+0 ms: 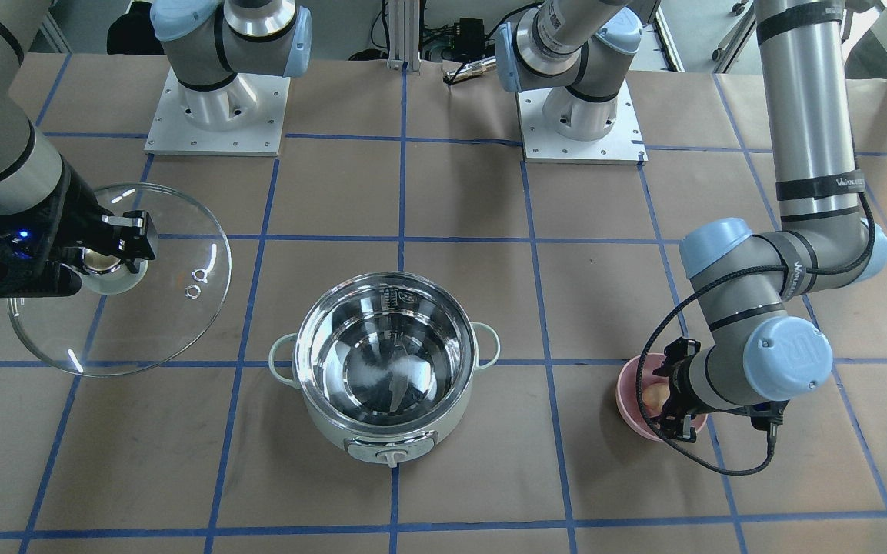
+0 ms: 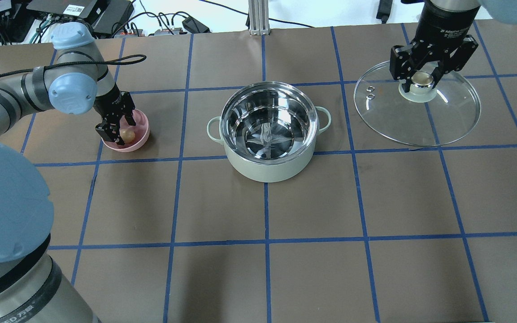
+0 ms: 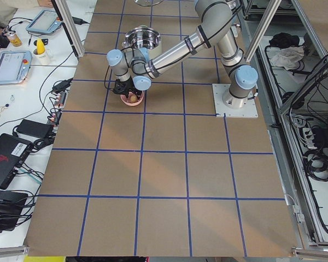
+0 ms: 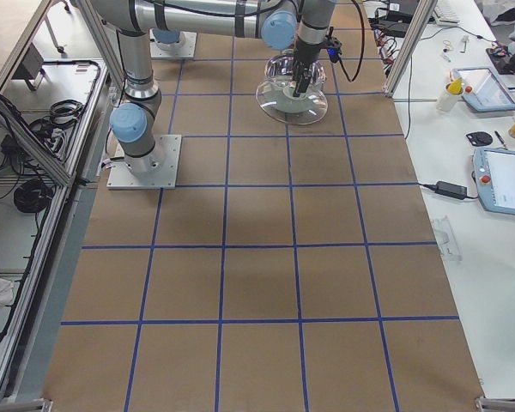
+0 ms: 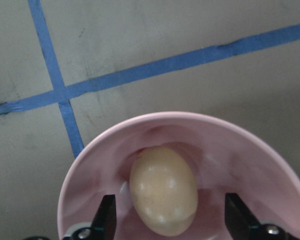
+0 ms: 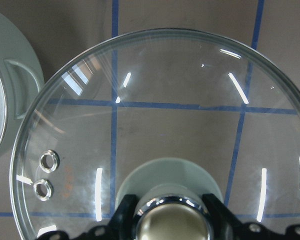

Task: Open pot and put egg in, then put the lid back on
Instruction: 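Close the left gripper around the egg in the pink bowl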

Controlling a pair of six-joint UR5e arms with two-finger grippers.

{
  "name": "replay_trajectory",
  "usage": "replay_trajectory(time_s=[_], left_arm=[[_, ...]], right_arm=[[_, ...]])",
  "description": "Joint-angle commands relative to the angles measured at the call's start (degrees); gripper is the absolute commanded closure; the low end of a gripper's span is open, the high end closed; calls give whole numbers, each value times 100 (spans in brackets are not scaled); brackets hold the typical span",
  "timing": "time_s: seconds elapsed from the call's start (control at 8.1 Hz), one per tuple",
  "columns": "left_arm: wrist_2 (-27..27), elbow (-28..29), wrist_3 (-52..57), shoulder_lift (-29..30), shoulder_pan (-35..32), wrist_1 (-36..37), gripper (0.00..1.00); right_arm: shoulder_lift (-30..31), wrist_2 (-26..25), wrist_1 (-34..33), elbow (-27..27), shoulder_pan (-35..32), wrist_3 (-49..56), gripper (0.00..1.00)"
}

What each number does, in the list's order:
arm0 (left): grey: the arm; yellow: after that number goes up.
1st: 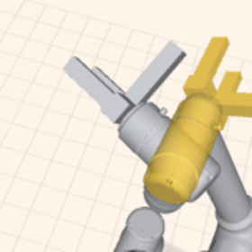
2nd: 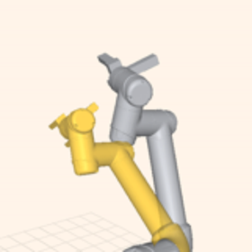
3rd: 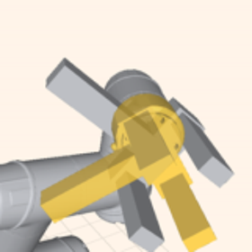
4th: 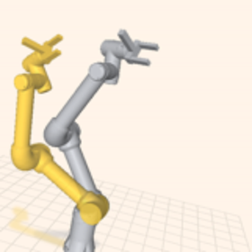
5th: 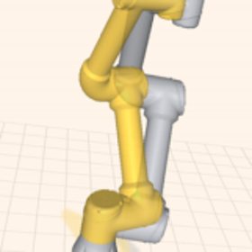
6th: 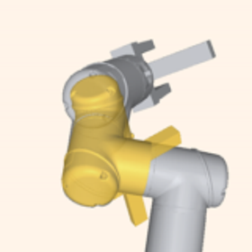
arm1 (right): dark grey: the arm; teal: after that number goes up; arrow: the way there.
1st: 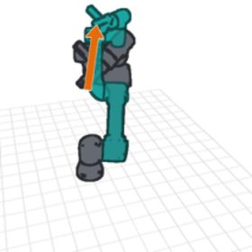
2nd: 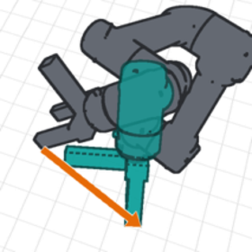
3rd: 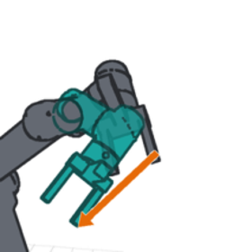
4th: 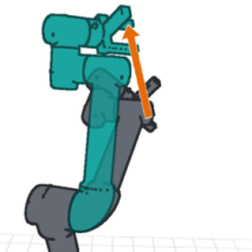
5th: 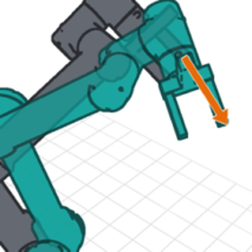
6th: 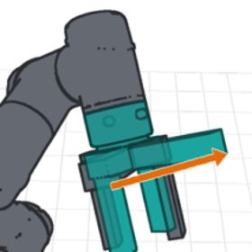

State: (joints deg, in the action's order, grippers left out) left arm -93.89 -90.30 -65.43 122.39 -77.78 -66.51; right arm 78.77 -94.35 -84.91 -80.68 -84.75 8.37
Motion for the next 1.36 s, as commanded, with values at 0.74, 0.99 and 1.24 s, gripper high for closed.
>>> replay_trajectory(time_s=[0.74, 0.99, 1.24], left_arm=[[3, 21, 39, -163, 79, -63, 100], [-6, 39, 13, -381, 79, -72, 100], [-15, 56, -75, -707, 79, -134, 100]], right_arm=[[-2, 65, 19, 0, -7, -354, 100], [-2, 66, 19, 0, -7, -372, 100], [-2, 66, 10, 0, -7, -380, 100]])
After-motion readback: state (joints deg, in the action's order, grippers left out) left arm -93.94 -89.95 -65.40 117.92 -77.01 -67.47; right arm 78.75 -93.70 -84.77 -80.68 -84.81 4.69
